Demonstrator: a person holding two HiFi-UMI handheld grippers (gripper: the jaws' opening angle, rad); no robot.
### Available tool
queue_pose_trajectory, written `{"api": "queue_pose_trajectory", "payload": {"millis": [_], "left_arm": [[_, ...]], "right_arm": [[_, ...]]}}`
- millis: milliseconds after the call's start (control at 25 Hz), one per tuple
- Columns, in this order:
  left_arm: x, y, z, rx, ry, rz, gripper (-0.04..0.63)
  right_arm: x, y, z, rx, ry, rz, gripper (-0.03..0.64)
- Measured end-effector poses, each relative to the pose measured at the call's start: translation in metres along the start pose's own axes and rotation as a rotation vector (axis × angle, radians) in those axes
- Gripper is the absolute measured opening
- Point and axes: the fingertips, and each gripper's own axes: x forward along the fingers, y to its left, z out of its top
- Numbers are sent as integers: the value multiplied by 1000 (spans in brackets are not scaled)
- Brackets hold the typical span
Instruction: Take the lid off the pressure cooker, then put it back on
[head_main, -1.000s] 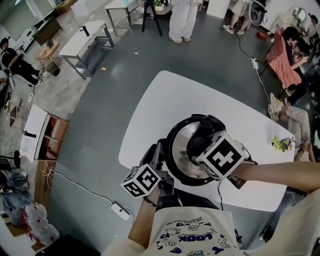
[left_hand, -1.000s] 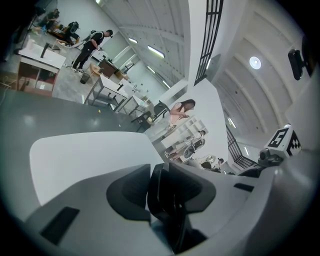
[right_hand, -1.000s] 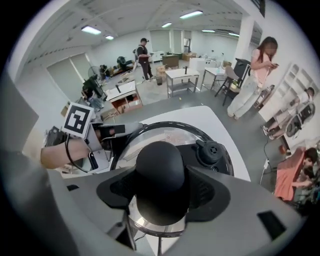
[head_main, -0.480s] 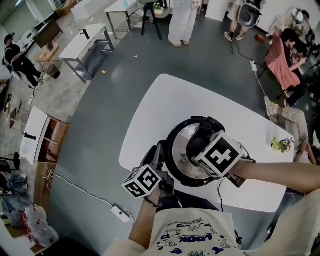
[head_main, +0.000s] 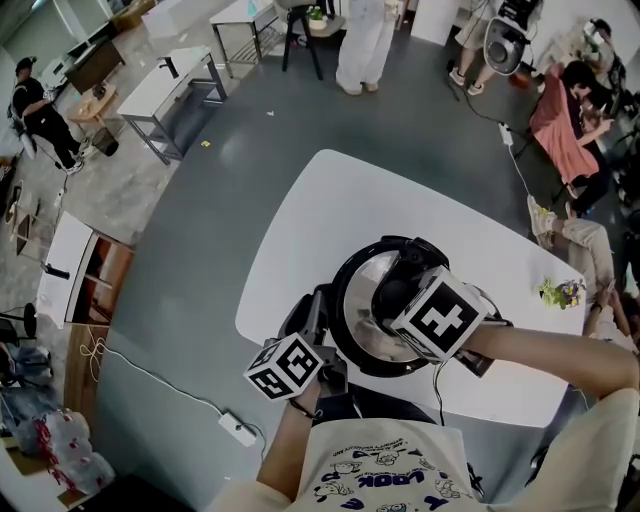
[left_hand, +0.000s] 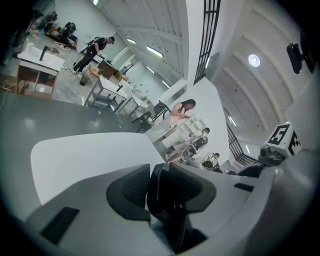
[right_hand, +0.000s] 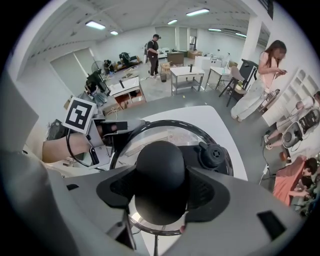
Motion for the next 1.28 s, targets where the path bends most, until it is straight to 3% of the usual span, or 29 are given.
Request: {"api": "queue_pose_trajectory", "payload": {"millis": [200, 1280], "left_arm": [[-2, 0, 4, 1, 4, 4, 133], [-4, 2, 7, 12, 7, 6, 137]], "right_arm": [[-3, 2, 3, -16, 43, -3, 296], [-20, 6, 8, 38, 8, 44, 293]]}}
